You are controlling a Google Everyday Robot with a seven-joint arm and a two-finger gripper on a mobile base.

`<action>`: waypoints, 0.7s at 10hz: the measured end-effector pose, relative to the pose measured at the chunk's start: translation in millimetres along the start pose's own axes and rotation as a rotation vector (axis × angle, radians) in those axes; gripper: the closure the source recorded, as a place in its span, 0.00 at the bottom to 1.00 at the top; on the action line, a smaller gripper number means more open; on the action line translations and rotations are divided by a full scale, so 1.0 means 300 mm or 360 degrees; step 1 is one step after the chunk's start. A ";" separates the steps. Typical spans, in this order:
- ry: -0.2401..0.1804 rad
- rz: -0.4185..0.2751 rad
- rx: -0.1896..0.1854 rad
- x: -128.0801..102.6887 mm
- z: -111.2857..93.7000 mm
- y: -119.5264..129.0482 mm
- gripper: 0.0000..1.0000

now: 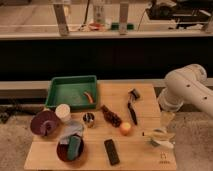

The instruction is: Place sponge in purple bowl

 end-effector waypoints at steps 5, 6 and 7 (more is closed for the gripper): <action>0.0068 -0.0177 0.0007 -0.182 0.000 0.025 0.20; 0.0076 -0.0205 0.0006 -0.200 0.002 0.032 0.20; 0.0081 -0.0233 0.0005 -0.210 0.003 0.044 0.20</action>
